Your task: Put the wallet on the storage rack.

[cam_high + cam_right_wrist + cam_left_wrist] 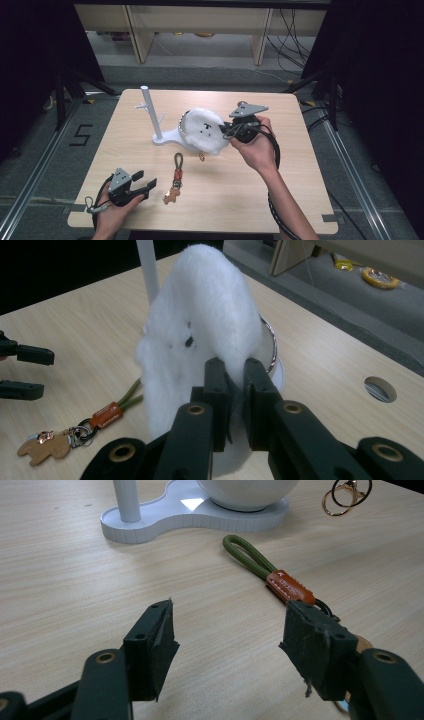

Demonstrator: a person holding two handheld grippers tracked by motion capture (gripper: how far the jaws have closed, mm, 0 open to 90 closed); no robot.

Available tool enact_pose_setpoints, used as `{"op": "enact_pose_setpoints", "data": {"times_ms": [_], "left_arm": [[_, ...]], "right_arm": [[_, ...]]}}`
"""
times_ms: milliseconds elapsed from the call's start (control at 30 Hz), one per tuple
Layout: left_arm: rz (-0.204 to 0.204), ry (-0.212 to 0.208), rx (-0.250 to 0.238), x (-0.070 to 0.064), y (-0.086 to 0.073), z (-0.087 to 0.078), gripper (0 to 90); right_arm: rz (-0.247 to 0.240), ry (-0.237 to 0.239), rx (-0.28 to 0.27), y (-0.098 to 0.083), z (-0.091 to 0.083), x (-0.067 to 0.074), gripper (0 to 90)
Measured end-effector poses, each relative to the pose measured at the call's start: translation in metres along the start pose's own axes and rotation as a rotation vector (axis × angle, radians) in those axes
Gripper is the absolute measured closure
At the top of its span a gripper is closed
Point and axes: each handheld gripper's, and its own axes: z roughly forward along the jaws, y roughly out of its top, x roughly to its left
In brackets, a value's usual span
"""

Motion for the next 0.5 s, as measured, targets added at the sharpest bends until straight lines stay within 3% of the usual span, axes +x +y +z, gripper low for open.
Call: {"op": "enact_pose_setpoints", "data": {"times_ms": [500], "left_arm": [[-0.004,0.007,0.004,-0.0003,0.0002,-0.0008,36.5]], "right_arm": [[-0.001,-0.002,-0.007,0.0082,0.0032,-0.0033,83.5]]}}
